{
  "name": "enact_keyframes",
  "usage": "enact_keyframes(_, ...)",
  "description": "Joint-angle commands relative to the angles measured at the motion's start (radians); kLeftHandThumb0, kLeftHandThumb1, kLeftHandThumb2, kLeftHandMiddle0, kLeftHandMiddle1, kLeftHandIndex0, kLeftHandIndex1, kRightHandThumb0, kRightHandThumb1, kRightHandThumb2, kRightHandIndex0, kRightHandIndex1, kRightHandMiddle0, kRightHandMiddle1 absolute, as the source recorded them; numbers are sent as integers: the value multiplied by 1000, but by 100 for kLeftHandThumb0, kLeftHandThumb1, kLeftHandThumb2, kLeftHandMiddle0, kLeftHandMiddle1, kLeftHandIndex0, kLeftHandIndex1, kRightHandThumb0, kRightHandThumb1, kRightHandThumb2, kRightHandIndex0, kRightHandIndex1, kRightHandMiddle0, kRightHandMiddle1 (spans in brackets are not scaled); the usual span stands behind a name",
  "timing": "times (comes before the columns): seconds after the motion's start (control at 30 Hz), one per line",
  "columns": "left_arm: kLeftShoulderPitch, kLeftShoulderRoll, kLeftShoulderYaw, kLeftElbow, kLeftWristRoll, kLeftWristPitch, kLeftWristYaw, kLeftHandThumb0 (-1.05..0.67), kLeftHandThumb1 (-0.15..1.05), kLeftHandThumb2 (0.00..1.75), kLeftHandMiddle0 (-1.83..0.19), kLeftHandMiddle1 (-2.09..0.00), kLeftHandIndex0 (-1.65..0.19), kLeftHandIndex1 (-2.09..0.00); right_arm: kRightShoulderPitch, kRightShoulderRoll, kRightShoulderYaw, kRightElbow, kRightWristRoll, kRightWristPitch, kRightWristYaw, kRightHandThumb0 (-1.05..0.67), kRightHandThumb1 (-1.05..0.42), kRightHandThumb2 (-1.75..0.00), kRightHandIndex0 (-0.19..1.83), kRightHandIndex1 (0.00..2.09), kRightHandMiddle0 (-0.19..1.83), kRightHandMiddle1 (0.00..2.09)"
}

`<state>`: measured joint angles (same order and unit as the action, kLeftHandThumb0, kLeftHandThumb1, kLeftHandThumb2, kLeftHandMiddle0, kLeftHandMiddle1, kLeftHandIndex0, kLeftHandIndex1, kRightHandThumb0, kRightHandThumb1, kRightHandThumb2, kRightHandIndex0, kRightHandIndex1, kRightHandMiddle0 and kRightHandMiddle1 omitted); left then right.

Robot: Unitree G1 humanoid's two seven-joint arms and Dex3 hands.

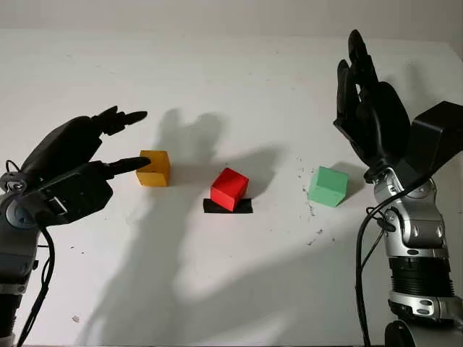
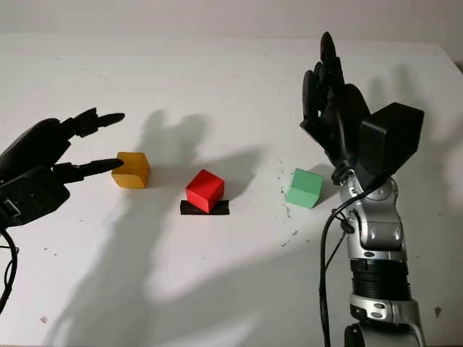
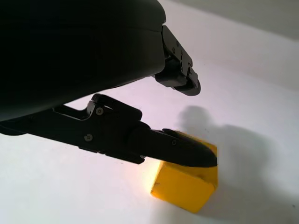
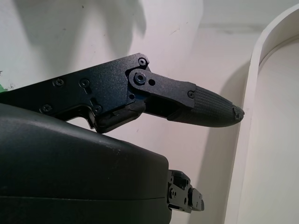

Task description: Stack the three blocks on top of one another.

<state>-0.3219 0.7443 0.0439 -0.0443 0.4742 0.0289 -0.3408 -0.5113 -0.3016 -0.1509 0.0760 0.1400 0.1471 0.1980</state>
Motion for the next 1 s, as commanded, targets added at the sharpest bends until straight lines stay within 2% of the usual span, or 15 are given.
enact_keyframes(0.0,-31,25,-30,-14,37,4,-12,-77,104,8,-13,-5,-40,-10,-6,4,-5,-24,7,11,-4,-75,-105,-74,-19,0,-19,0)
enact_keyframes(0.17,-94,44,-100,19,136,-9,-28,-79,101,6,-11,-5,-39,-9,-16,6,-2,-19,6,15,-4,-74,-105,-74,-19,0,-19,0)
enact_keyframes(0.43,-146,42,-147,51,184,-33,-40,-75,92,3,-7,-5,-38,-8,-10,5,-3,-35,2,20,-7,-73,-105,-73,-19,0,-19,0)
enact_keyframes(0.63,-150,23,-162,97,207,-98,52,-69,86,3,-11,-6,-46,-12,-7,0,-6,-40,7,30,2,-74,-105,-72,-19,0,-19,0)
enact_keyframes(0.8,-149,22,-164,100,204,-106,56,-65,85,5,-14,-7,-52,-16,-9,-3,-6,-48,2,33,1,-74,-105,-73,-19,0,-19,0)
enact_keyframes(0.97,-143,24,-158,79,194,-92,33,-77,94,8,-16,-6,-51,-19,-16,-3,-9,-43,6,29,6,-74,-105,-72,-19,0,-19,0)
